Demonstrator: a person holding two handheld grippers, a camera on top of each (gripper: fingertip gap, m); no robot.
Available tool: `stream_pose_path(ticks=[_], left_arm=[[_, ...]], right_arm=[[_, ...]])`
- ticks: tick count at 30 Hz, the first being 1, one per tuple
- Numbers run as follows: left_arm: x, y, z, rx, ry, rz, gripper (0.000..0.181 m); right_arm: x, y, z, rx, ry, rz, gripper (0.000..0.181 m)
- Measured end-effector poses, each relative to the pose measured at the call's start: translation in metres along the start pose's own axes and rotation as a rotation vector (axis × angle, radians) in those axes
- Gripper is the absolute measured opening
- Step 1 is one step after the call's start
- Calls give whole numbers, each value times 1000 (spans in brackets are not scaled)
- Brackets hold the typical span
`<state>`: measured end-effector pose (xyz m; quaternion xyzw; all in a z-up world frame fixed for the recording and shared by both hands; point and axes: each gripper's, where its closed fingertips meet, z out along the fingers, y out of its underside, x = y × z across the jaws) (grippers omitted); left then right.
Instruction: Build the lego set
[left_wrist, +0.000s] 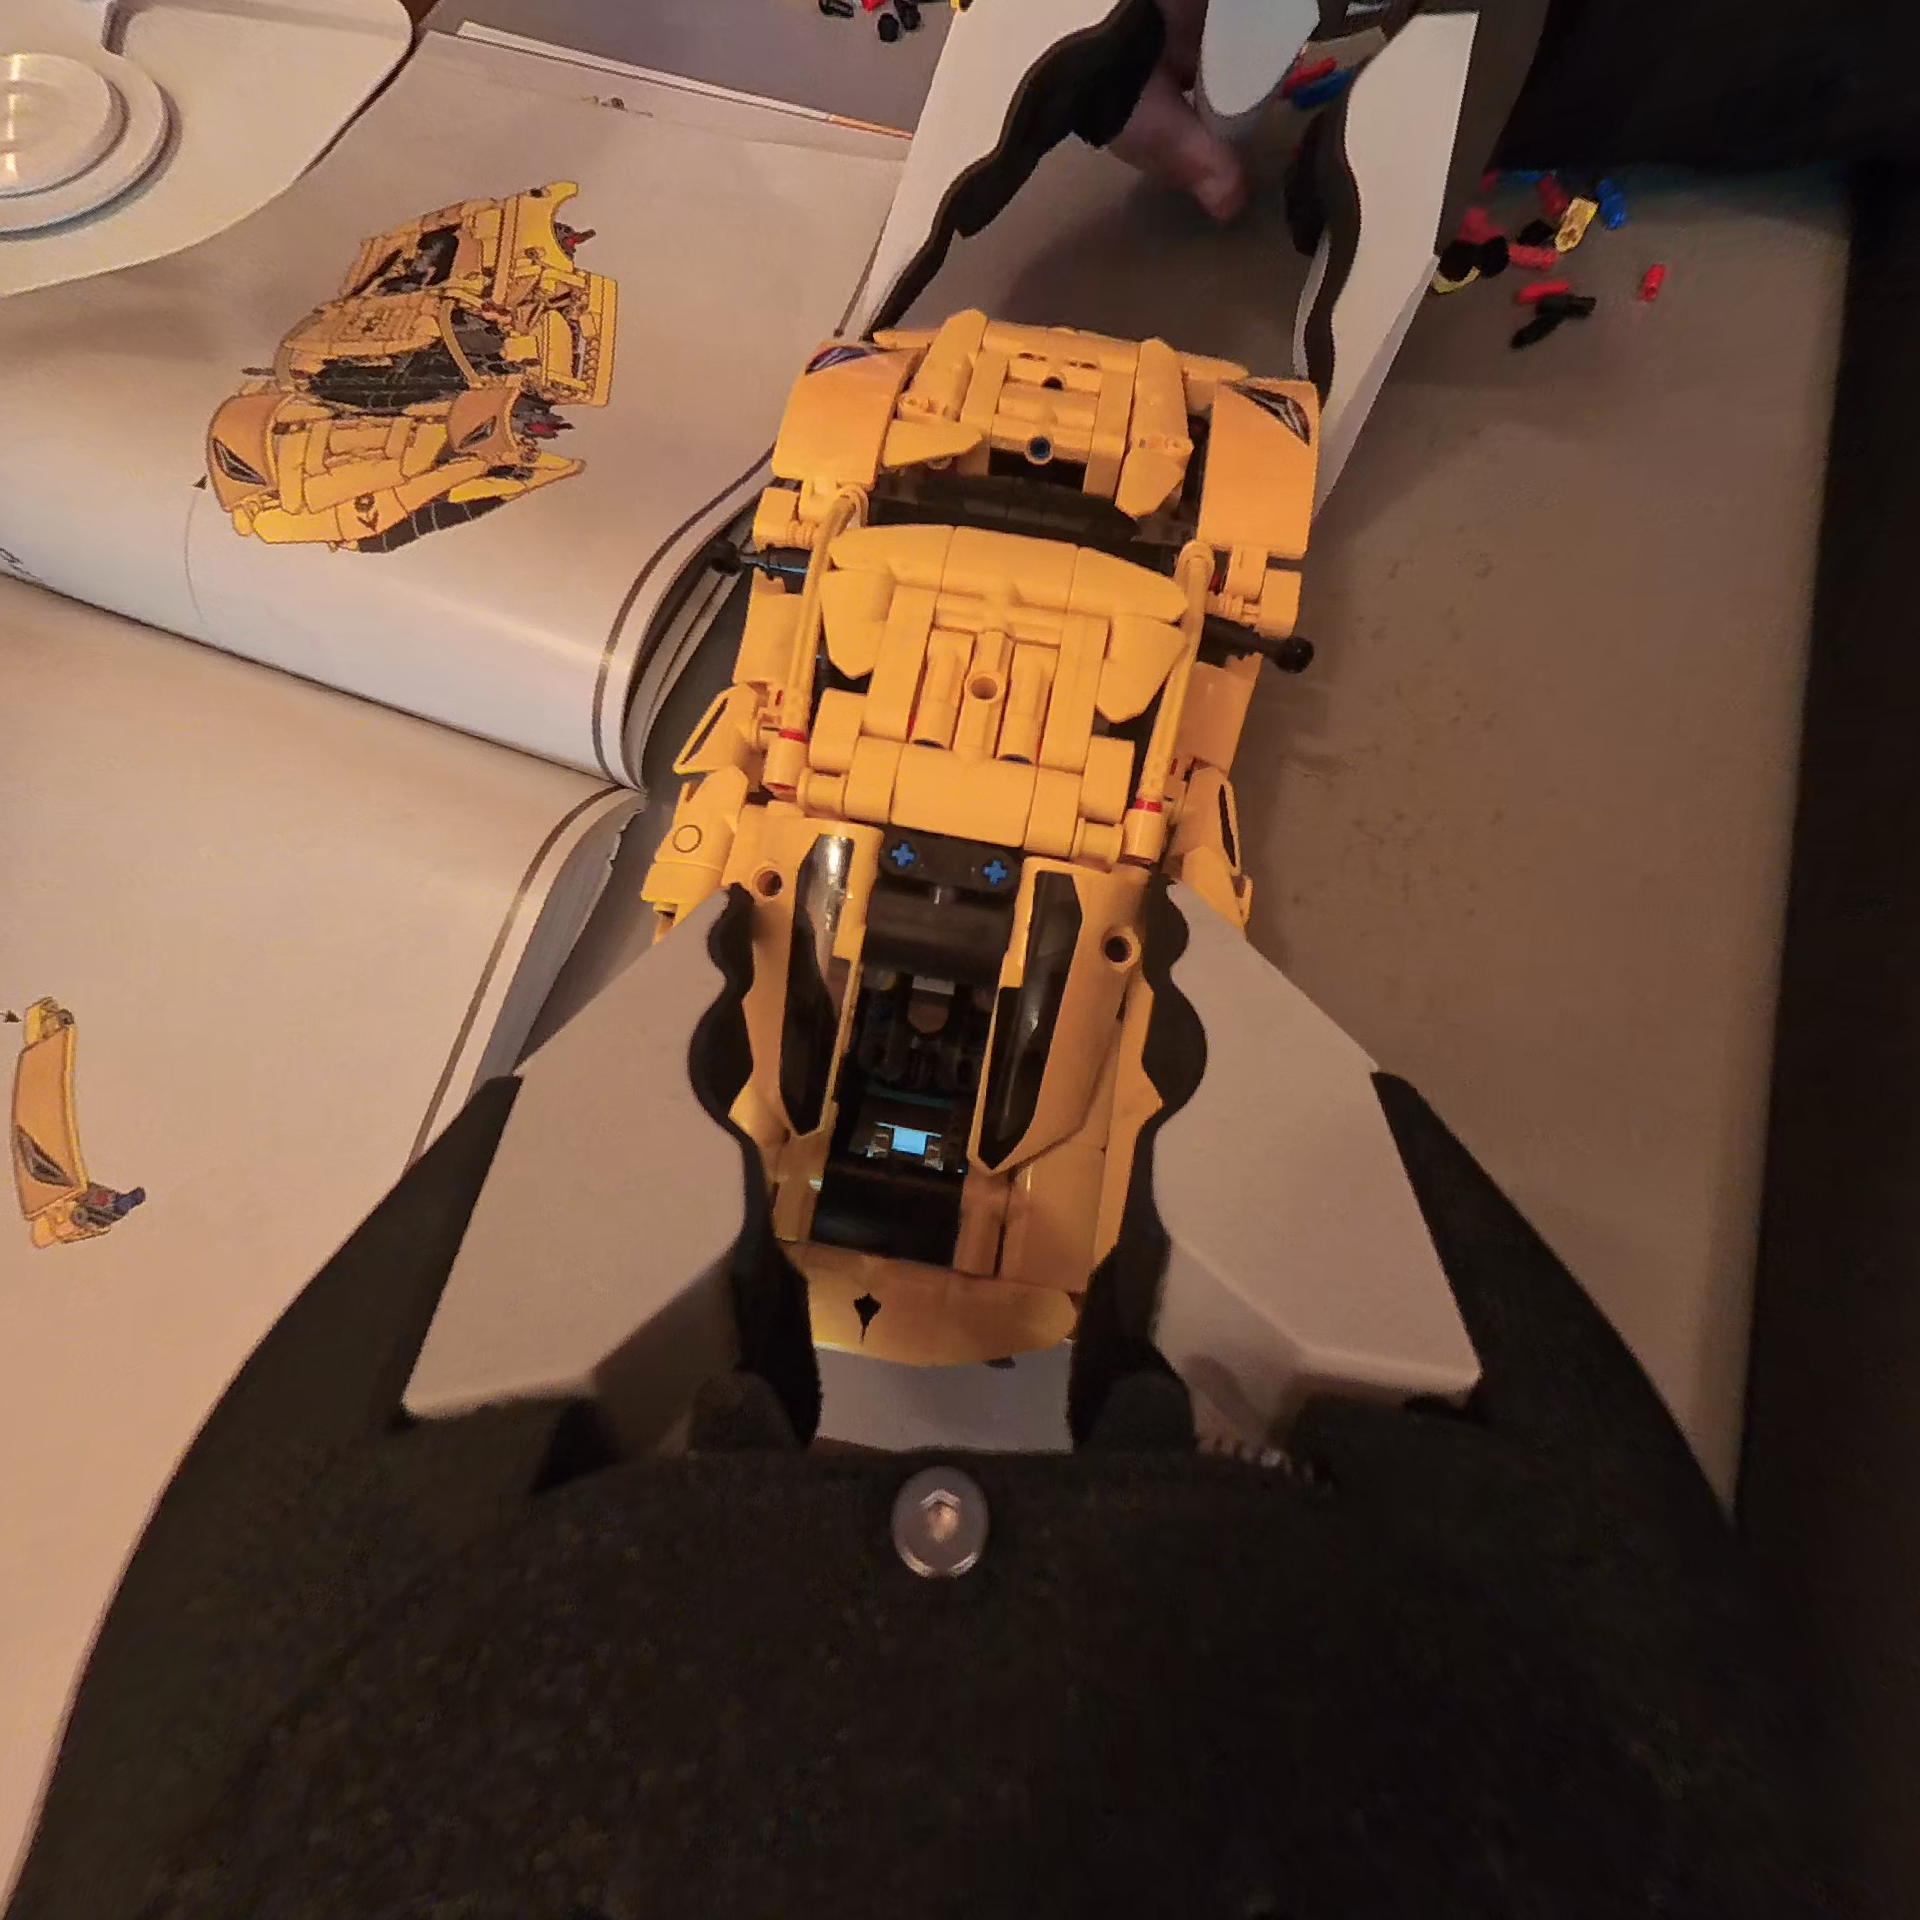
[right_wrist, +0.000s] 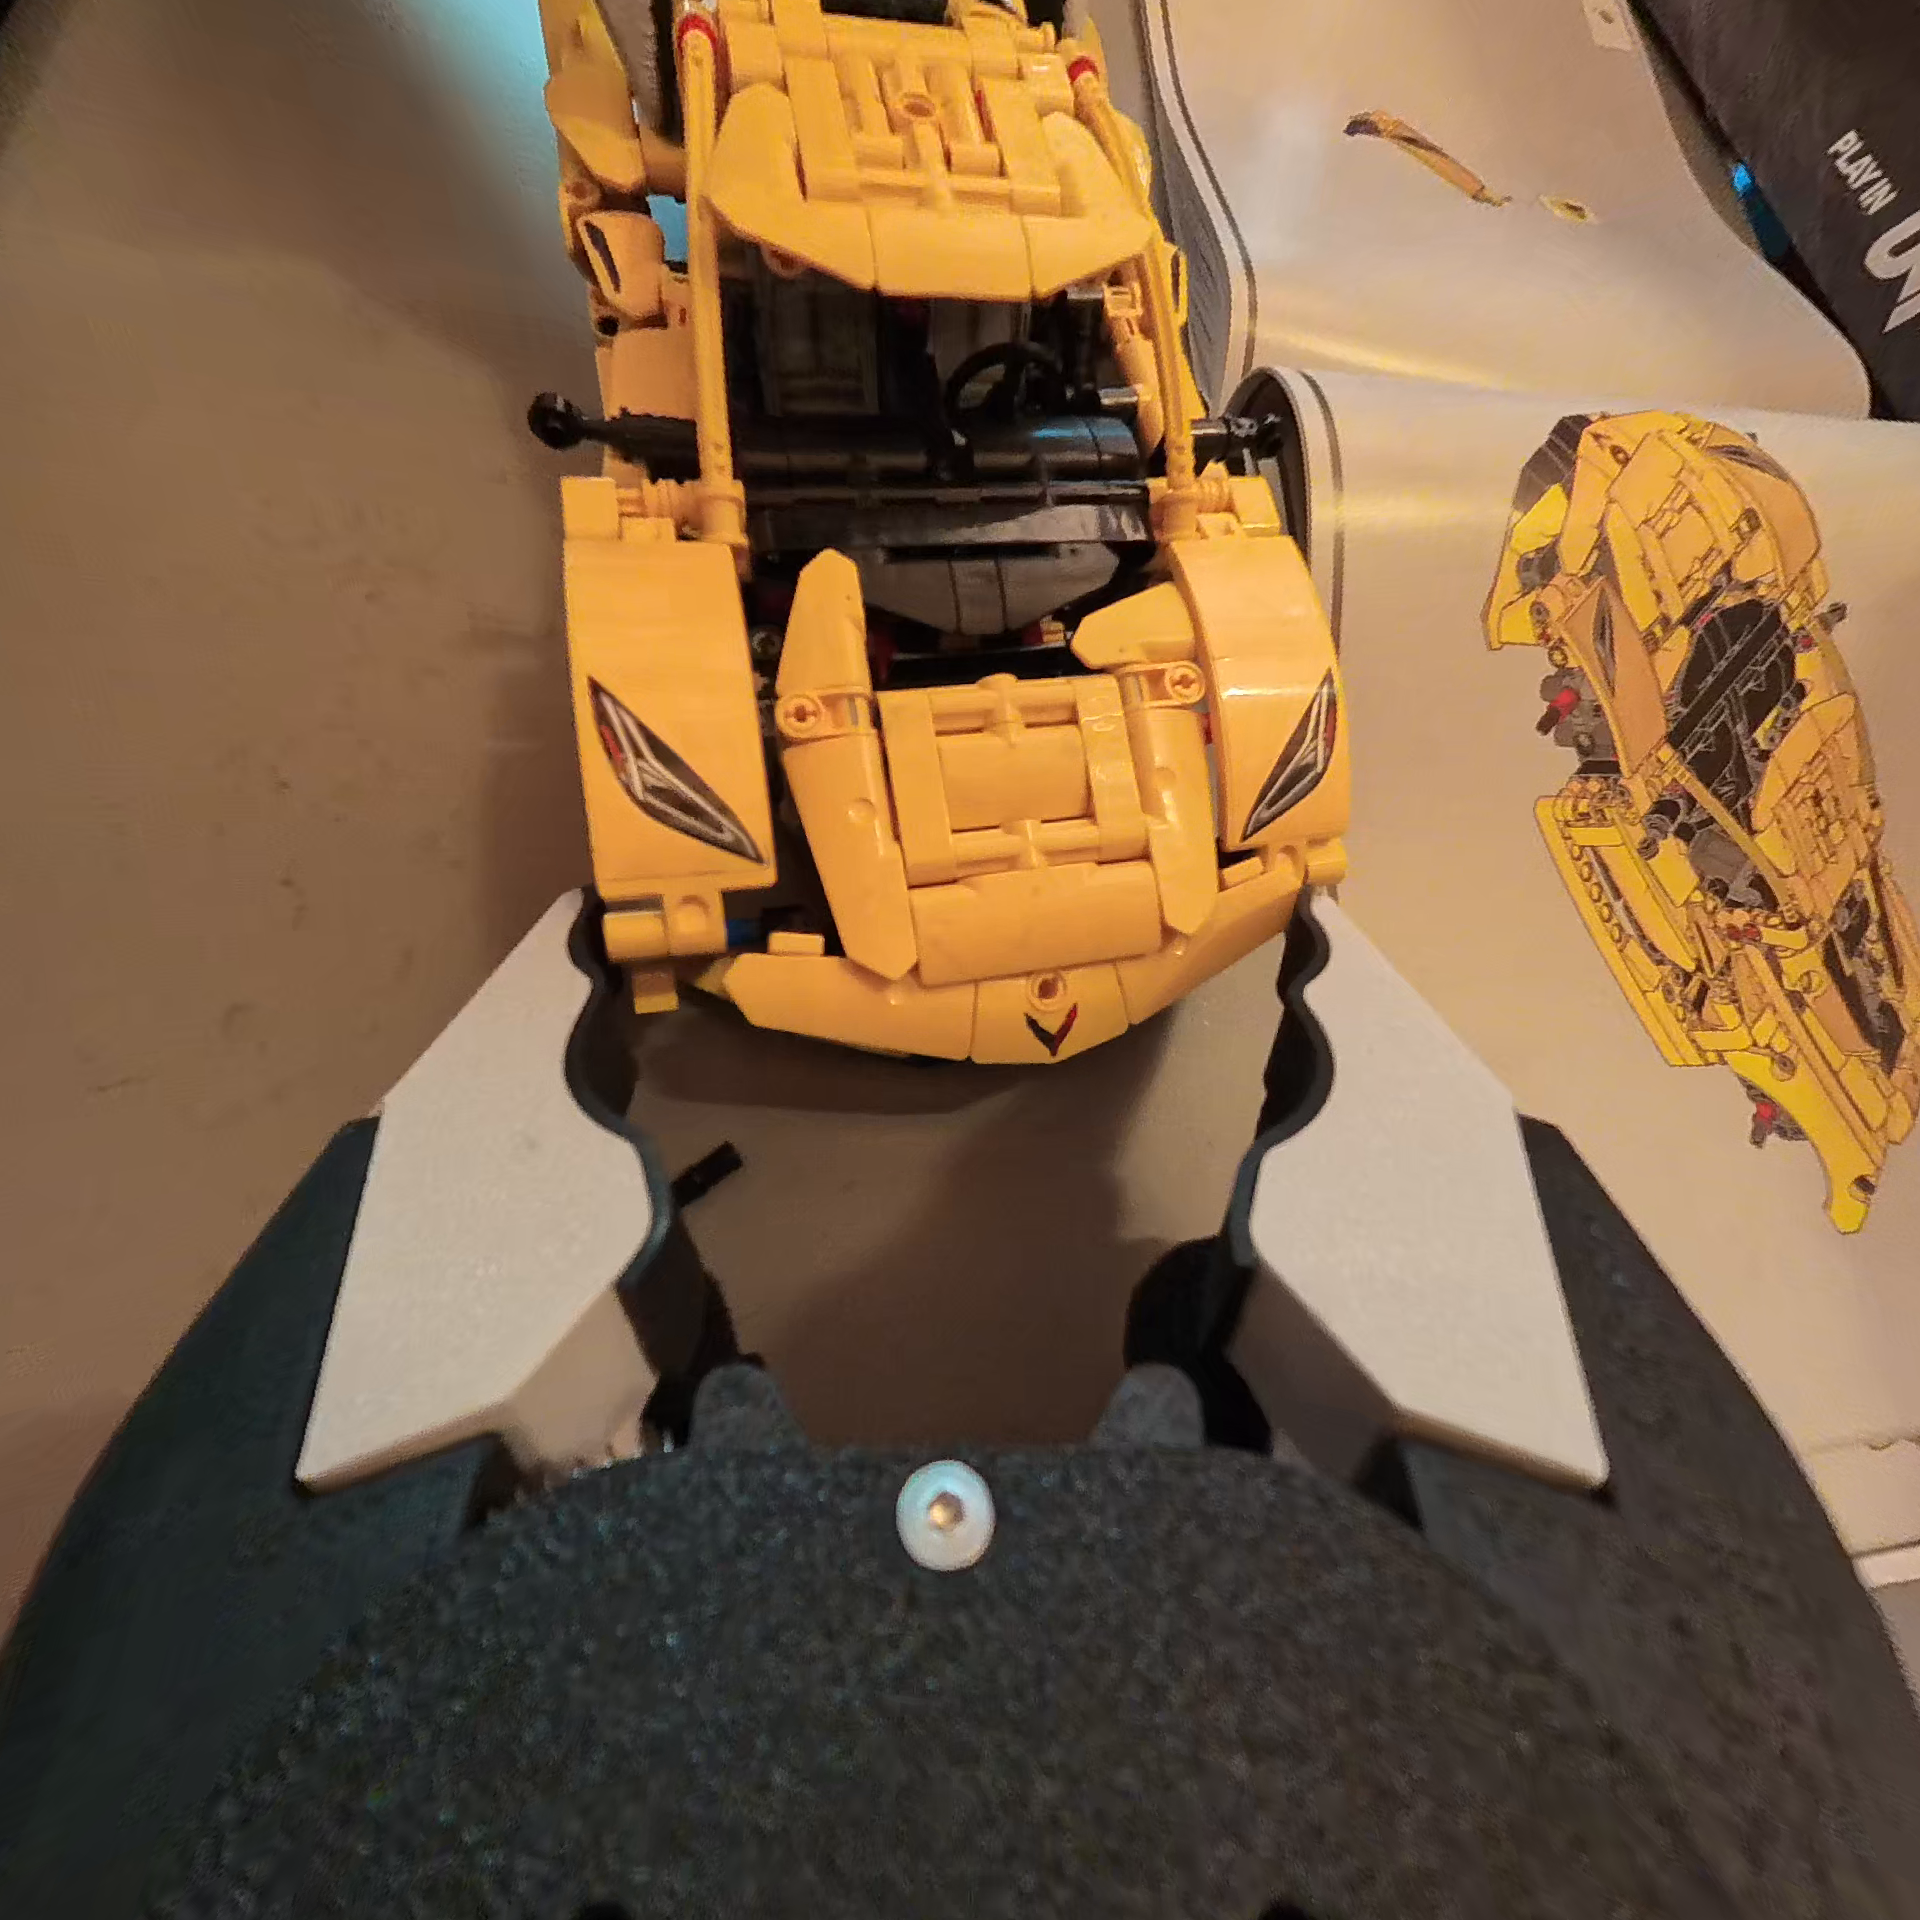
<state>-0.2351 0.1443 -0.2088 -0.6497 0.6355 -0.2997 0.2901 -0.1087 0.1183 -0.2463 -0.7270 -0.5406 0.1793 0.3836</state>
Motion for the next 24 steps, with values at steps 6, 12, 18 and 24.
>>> stream_pose_path(ticks=[6, 12, 18, 24], left_arm=[[0, 0, 1, -1, -4, -2, 76], [0, -1, 2, -4, -13, -7, 76], [0, 0, 1, -2, -13, -7, 75], [0, 0, 2, 0, -21, -14, 75]], right_arm=[[2, 0, -2, 9, -8, 17, 117], [3, 0, -1, -21, 30, -14, 122], [4, -1, -21, -51, 121, 66, 122], [-23, 2, -43, -74, 346, 310, 64]])
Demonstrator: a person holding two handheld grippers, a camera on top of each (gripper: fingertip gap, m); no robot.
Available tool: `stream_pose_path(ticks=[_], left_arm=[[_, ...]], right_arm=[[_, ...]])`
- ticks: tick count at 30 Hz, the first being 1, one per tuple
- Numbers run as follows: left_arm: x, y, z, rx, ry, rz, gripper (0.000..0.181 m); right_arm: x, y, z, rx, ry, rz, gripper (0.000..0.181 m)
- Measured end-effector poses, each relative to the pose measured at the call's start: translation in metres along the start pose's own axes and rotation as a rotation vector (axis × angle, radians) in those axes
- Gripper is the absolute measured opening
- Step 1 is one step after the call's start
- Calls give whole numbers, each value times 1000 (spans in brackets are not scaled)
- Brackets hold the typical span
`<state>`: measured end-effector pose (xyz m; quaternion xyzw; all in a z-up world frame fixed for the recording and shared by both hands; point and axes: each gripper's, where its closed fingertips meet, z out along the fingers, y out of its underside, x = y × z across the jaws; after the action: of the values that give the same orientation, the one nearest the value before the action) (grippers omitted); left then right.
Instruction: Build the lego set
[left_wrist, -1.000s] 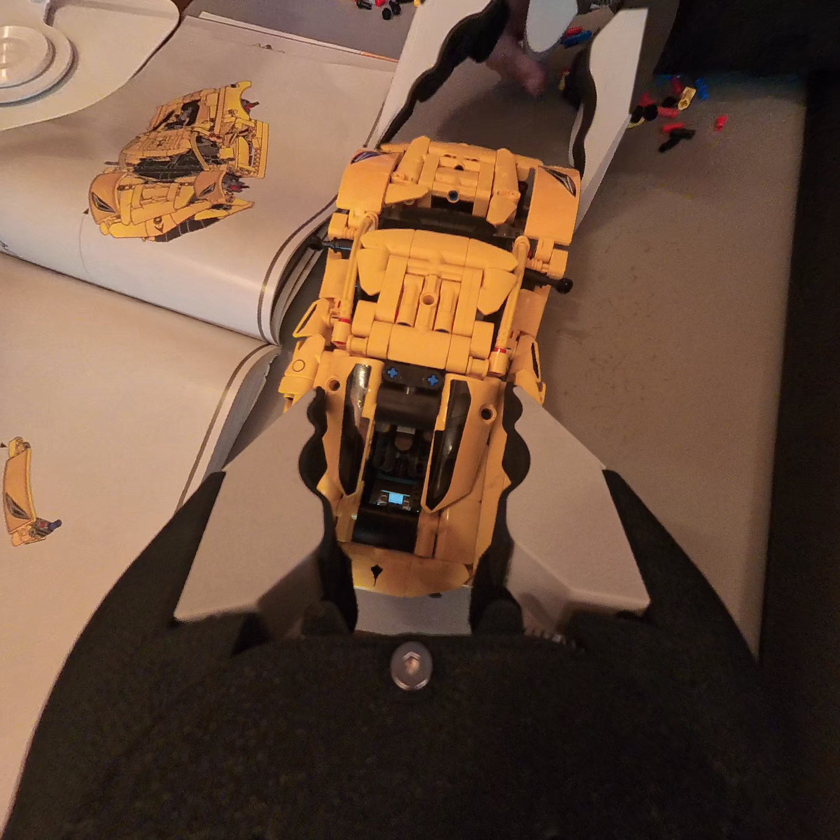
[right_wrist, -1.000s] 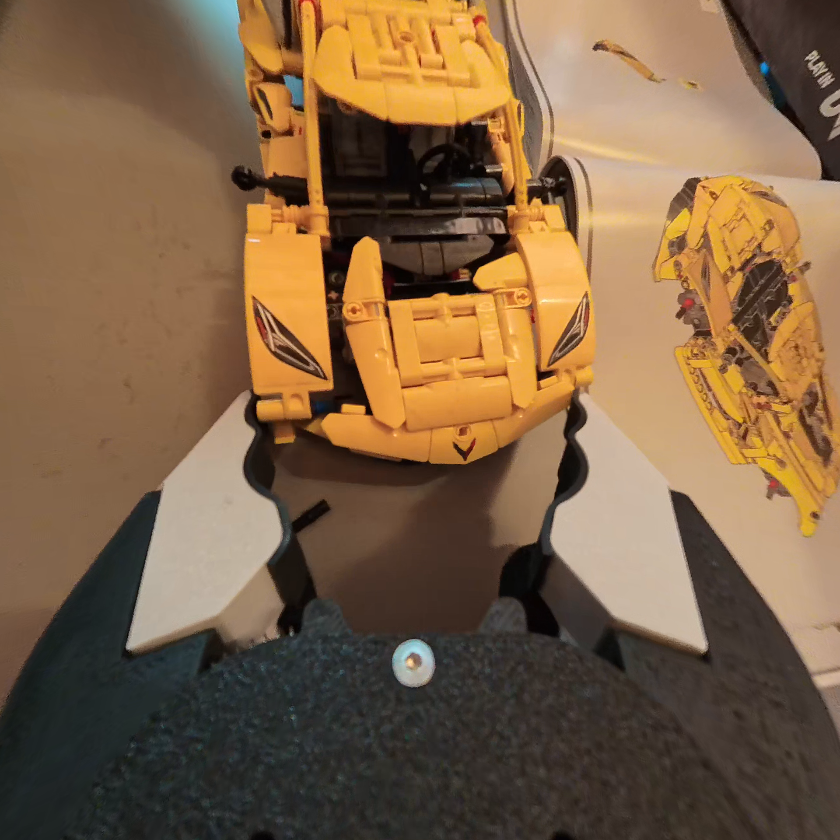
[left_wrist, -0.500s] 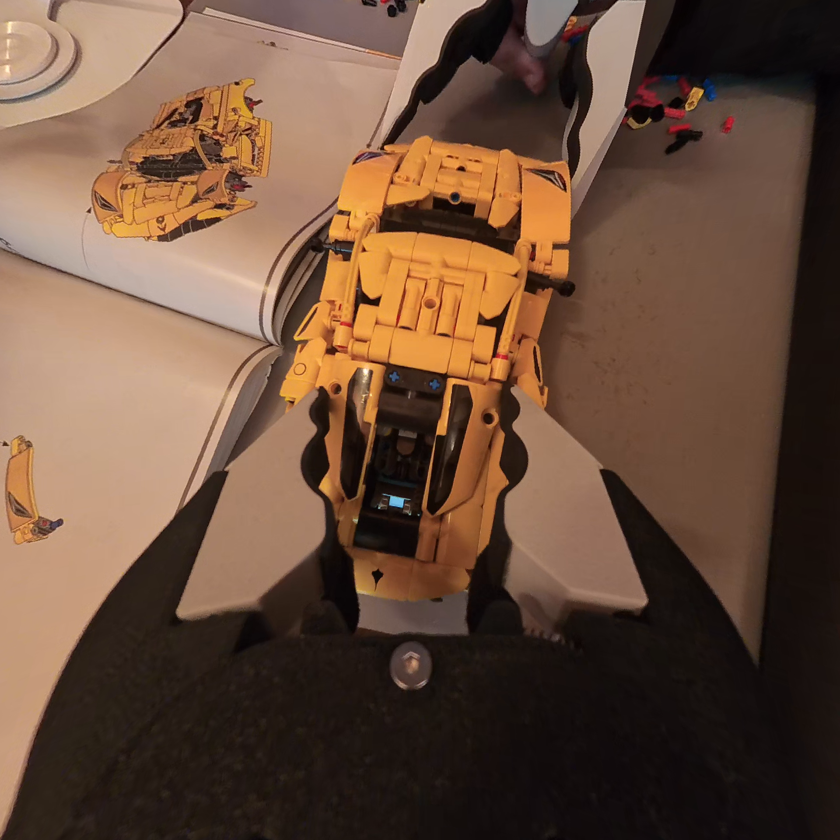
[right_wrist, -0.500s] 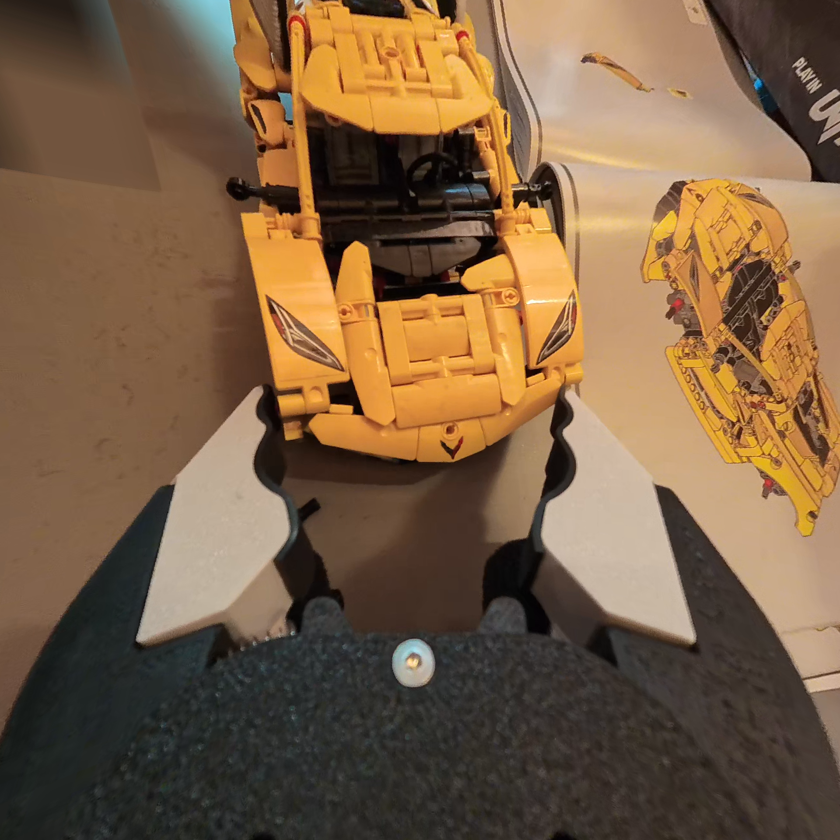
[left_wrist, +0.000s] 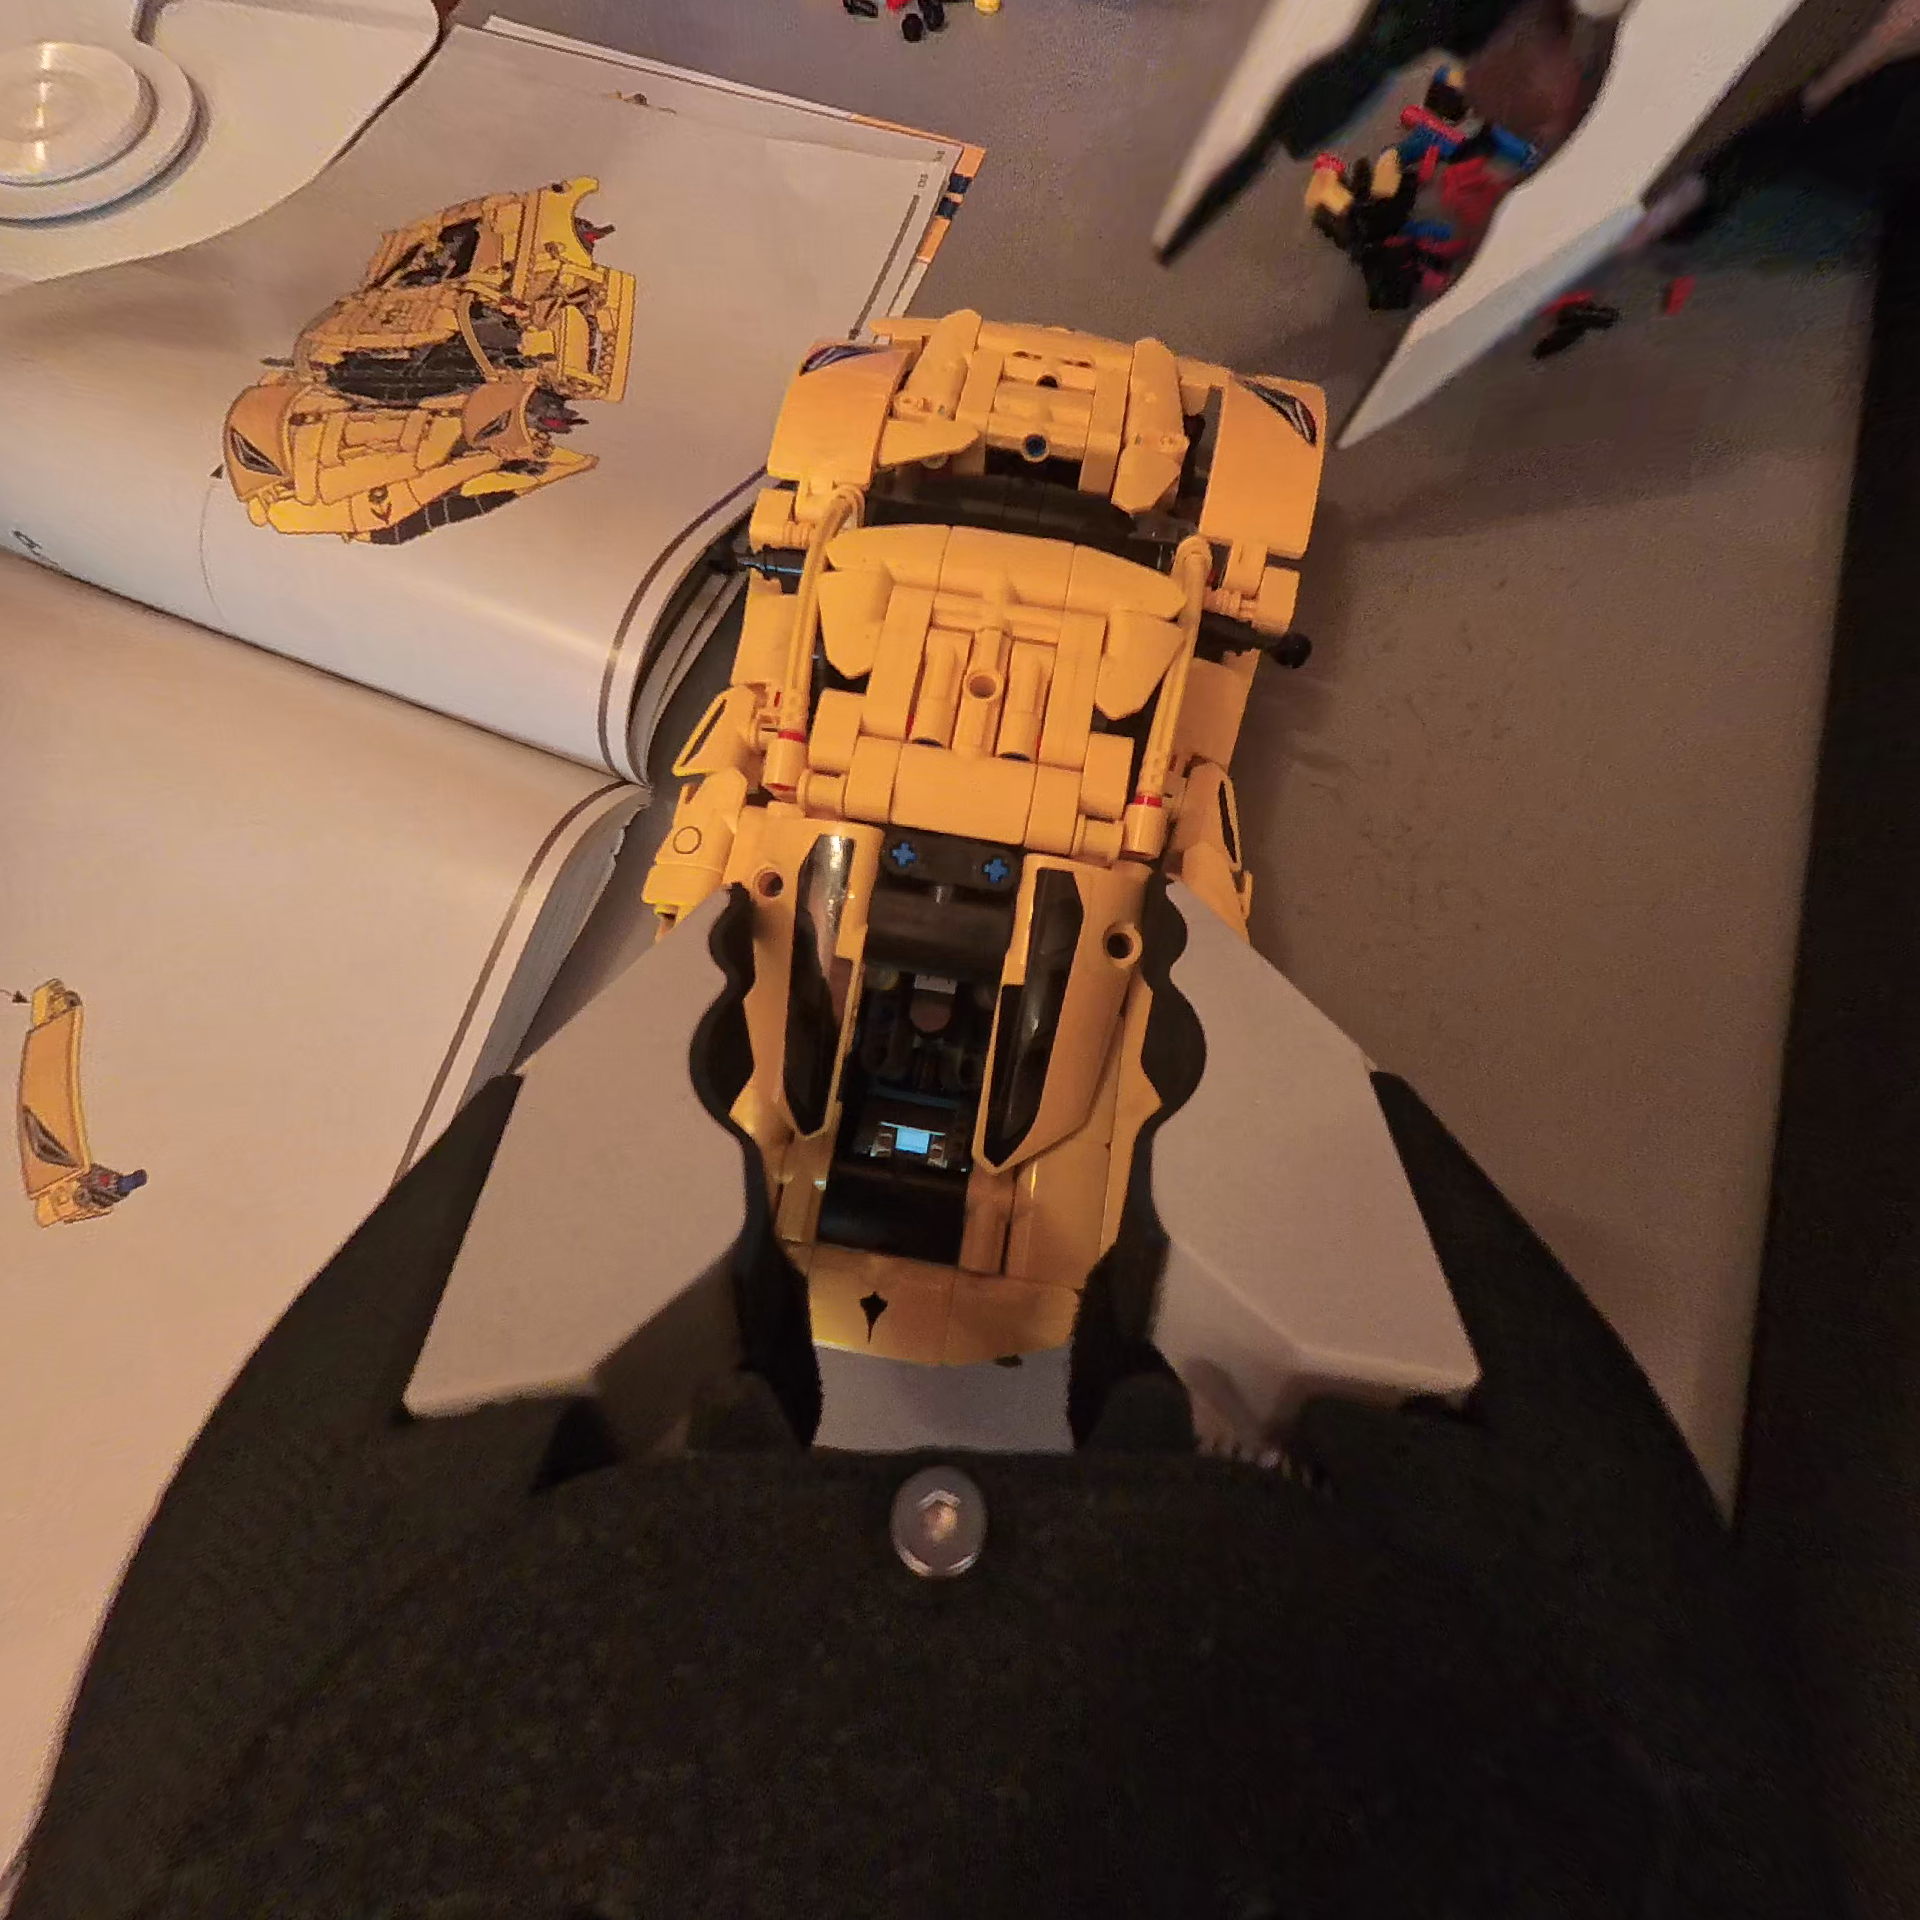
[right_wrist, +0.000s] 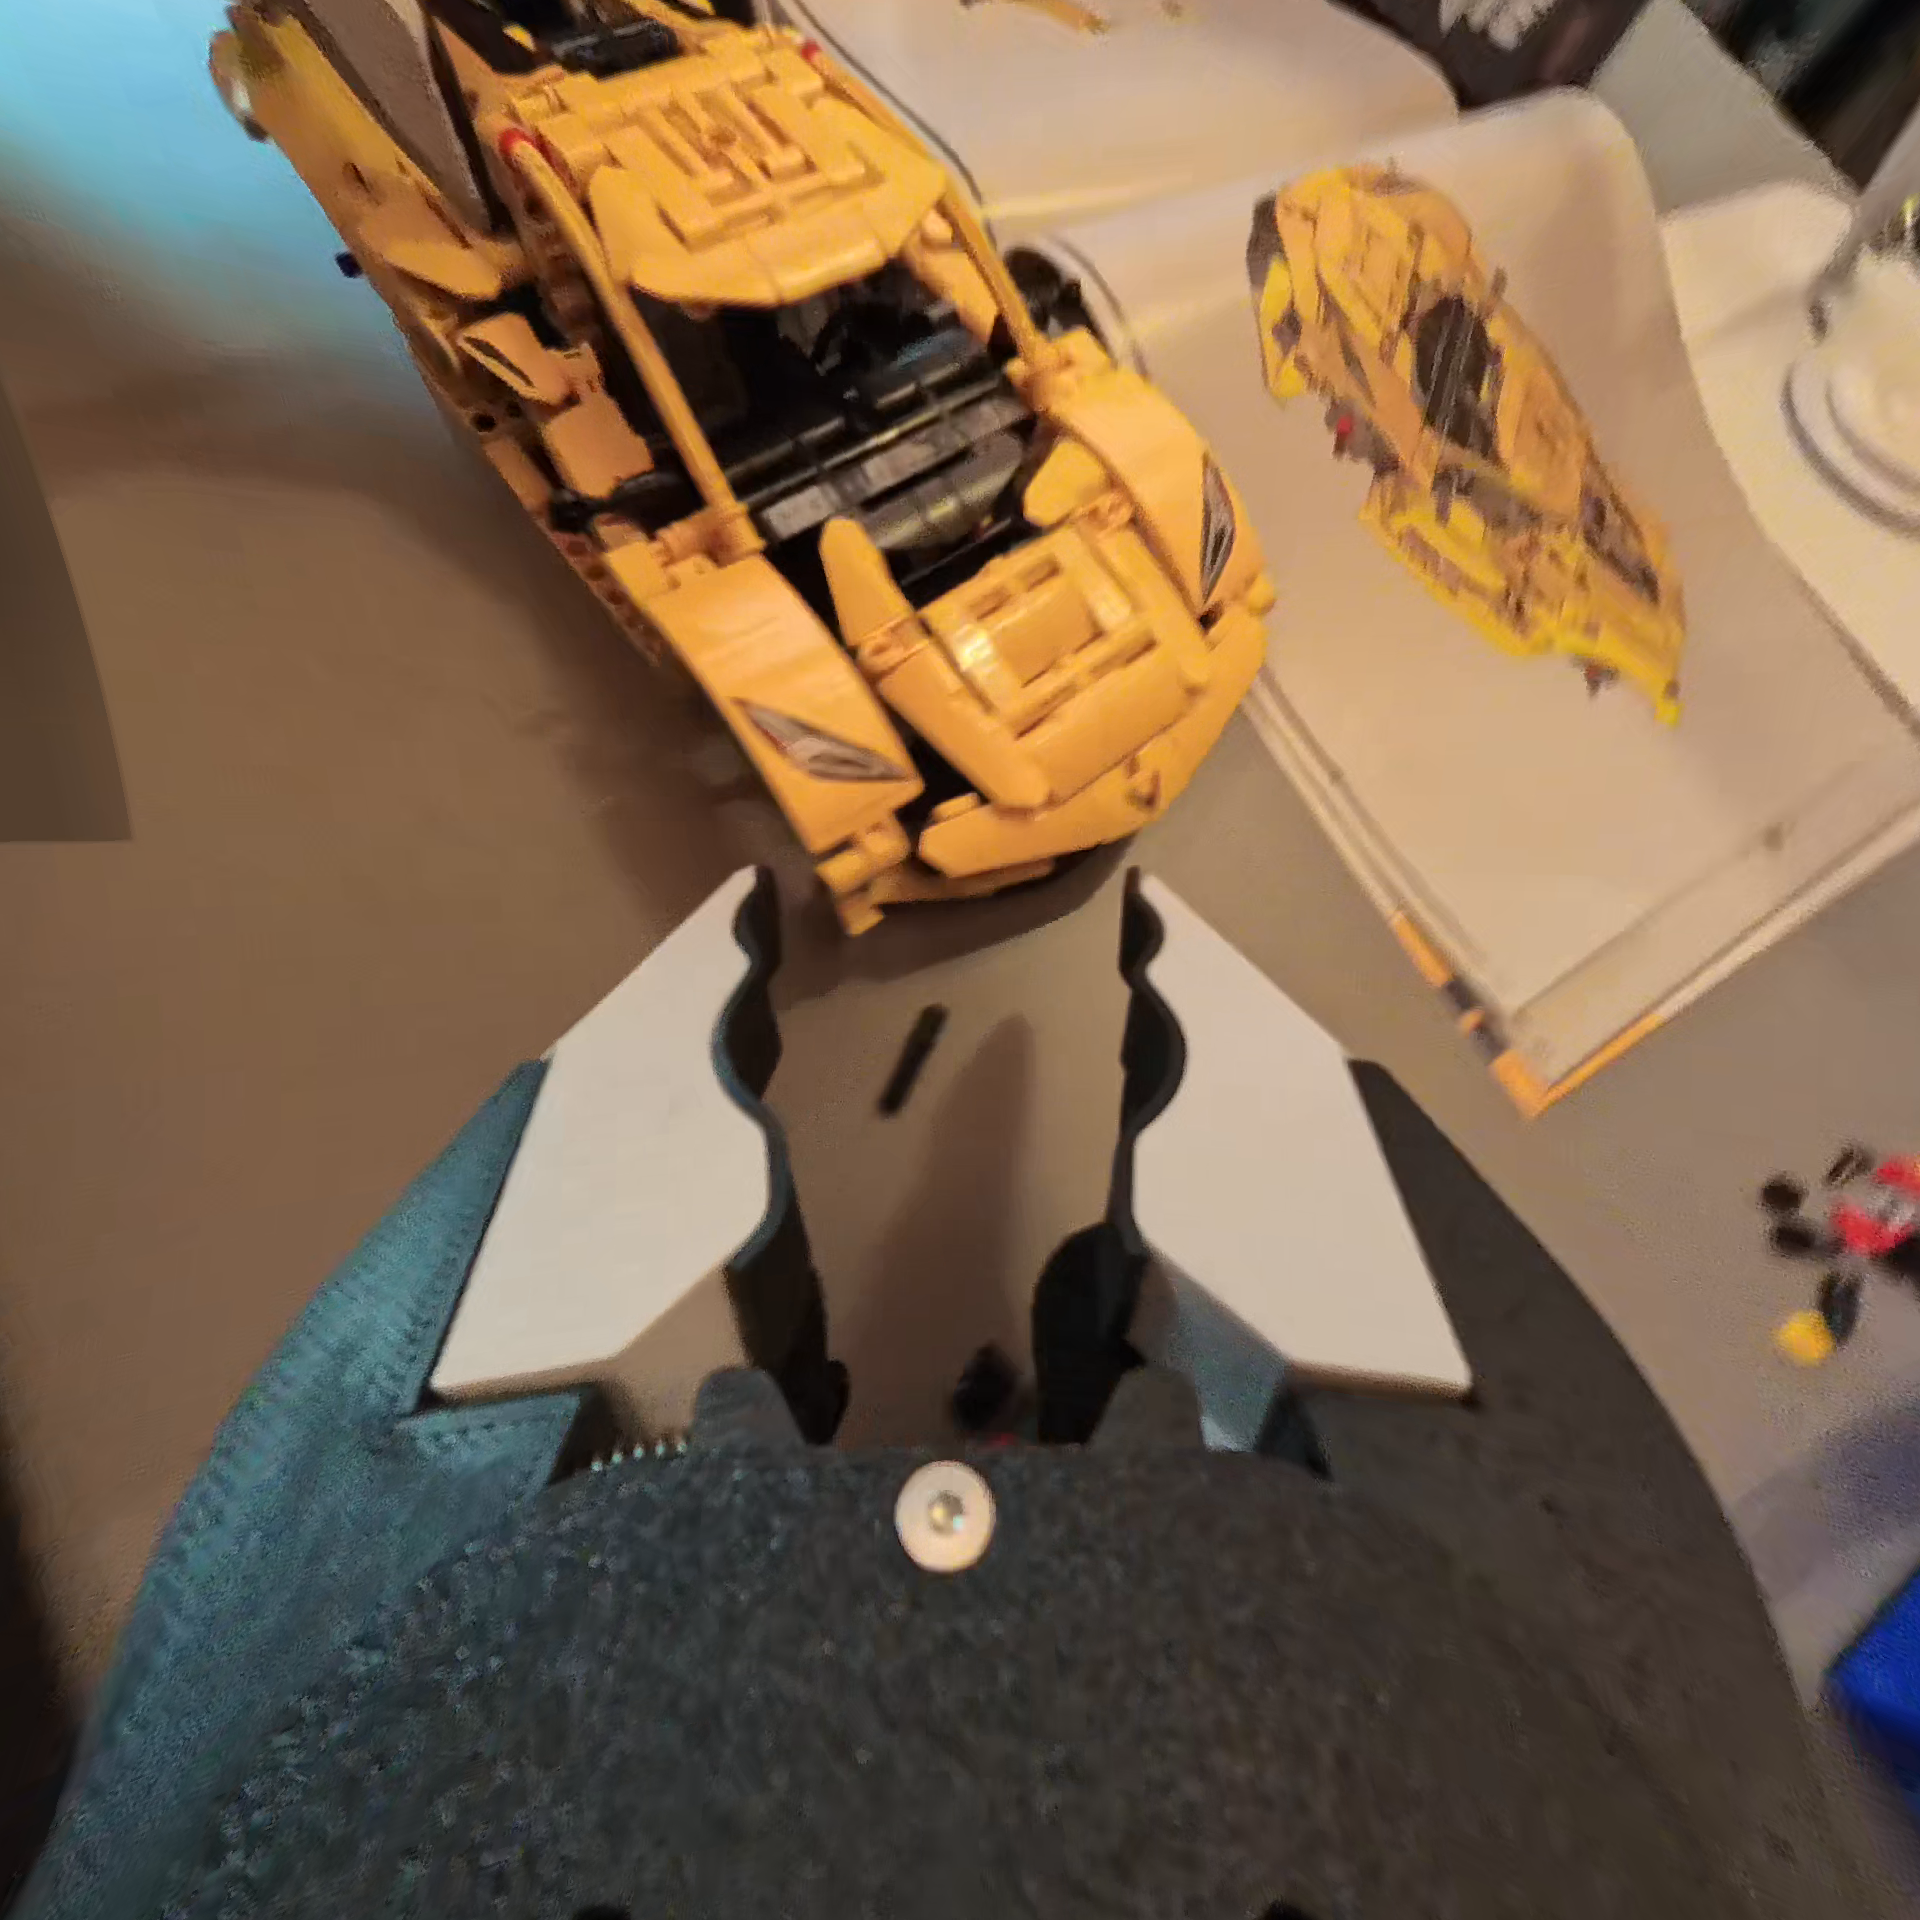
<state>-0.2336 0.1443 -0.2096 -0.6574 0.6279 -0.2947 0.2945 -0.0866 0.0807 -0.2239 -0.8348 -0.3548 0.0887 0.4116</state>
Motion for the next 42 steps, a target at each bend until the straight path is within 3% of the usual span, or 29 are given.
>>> stream_pose_path(ticks=[3, 5, 10, 15, 17, 19, 21, 25, 30, 35, 42], left_arm=[[1, 0, 0, -3, -7, -7, 75], [3, 0, 0, -13, -10, -9, 75], [16, 3, -3, -58, 21, -11, 74], [57, 17, -32, -164, 315, -4, 63], [52, 14, -45, -166, 368, 11, 63], [31, -9, -50, -64, 358, -7, 64], [4, -34, -41, 42, 327, -52, 63], [-27, -49, 4, 95, 371, -176, 63], [-19, -60, 51, 80, 569, -376, 63], [-6, -50, 75, -45, 575, -414, 62], [10, -42, 82, -74, 667, -460, 51]], right_arm=[[-10, 6, -11, -1, 163, 210, 35], [-17, 0, -9, 39, 199, 305, 28], [-18, 4, 5, -3, 289, 337, 29], [-12, 11, 6, -18, 337, 355, 24], [-9, 11, 5, -1, 332, 370, 21], [-8, 12, 5, 15, 321, 384, 21], [-8, 12, 5, 24, 310, 384, 21], [-9, 11, 6, 53, 278, 405, 22], [-10, 11, 6, 81, 229, 446, 25], [-10, 11, 6, 87, 212, 455, 25], [-12, 12, 2, 78, 209, 441, 25]])
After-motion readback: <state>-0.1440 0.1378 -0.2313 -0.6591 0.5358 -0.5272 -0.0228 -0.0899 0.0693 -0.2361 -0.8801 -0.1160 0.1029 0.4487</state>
